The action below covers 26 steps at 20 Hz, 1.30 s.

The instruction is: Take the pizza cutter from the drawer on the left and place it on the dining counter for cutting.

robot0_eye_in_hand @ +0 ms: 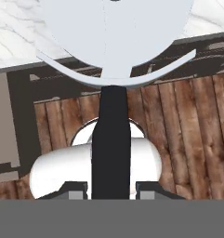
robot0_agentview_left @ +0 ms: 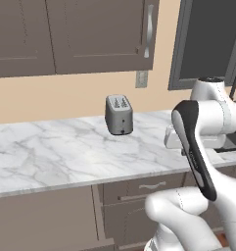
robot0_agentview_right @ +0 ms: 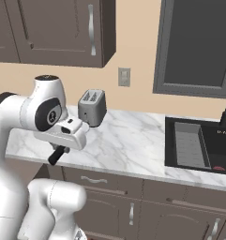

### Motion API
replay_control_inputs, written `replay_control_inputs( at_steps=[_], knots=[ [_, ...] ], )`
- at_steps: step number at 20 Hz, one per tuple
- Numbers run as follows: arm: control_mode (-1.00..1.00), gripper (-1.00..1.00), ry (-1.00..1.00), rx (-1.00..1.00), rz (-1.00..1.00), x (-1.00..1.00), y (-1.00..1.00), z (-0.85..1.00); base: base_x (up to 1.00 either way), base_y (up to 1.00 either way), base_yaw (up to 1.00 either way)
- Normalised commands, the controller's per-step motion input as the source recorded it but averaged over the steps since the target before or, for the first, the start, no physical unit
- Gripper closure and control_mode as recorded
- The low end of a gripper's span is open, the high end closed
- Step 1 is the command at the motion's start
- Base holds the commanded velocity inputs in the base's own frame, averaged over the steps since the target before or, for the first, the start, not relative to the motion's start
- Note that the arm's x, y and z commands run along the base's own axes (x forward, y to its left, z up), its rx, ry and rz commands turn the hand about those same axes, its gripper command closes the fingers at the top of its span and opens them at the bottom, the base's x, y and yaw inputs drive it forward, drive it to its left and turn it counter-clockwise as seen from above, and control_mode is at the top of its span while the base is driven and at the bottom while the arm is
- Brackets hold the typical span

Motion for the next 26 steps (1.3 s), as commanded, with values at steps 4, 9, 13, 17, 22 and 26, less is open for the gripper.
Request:
replay_control_inputs(
  at_steps=[4,9,13,17,22,26],
  knots=[
    [-1.0,1.0,0.0,0.0,0.13,0.02,-0.19,0.0,0.0,0.0,0.0],
    [-1.0,1.0,0.0,0.0,0.02,0.01,-0.02,0.0,0.0,0.0,0.0],
    [-1.0,1.0,0.0,0.0,0.0,0.05,0.0,0.0,0.0,0.0,0.0],
    [-1.0,1.0,0.0,0.0,0.0,0.04,0.01,0.0,0.0,0.0,0.0],
    [1.0,1.0,0.0,0.0,0.0,0.01,0.0,0.0,0.02,0.0,0.0],
    [1.0,1.0,0.0,0.0,0.0,0.0,0.0,0.0,-0.28,-0.42,-0.13]
  ],
)
